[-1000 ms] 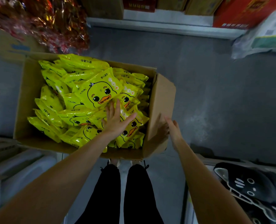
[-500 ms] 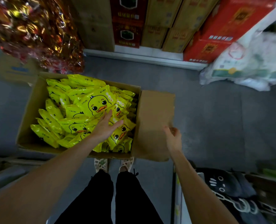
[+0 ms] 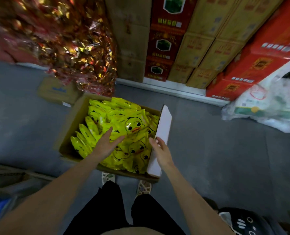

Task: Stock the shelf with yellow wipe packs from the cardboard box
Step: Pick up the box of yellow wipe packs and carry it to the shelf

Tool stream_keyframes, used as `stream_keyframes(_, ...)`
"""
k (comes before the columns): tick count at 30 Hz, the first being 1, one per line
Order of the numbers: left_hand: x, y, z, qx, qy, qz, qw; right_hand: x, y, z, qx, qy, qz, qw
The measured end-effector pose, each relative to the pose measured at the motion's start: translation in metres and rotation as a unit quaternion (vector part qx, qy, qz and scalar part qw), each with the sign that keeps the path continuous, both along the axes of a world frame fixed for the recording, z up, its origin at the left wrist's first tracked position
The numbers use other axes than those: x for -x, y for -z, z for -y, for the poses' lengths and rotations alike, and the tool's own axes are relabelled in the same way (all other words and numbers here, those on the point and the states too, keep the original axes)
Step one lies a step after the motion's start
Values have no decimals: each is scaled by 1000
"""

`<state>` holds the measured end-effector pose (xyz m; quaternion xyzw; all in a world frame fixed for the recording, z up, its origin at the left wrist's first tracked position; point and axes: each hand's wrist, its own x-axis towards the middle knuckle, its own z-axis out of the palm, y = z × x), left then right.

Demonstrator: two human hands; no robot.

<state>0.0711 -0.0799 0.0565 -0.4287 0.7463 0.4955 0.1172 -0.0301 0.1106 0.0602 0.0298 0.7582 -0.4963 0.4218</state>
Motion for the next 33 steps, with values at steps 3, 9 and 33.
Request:
stream_keyframes(3, -29, 7, 34, -13, -41, 14, 999, -13, 7, 28, 6, -14, 37, 999)
stream_keyframes(9, -79, 27, 110, 31, -93, 75, 992, -30, 31, 76, -60, -50, 57, 995)
stream_keyframes(33, -126, 91, 204, -140, -336, 73, 928, -50, 78, 126, -254, -100, -13, 962)
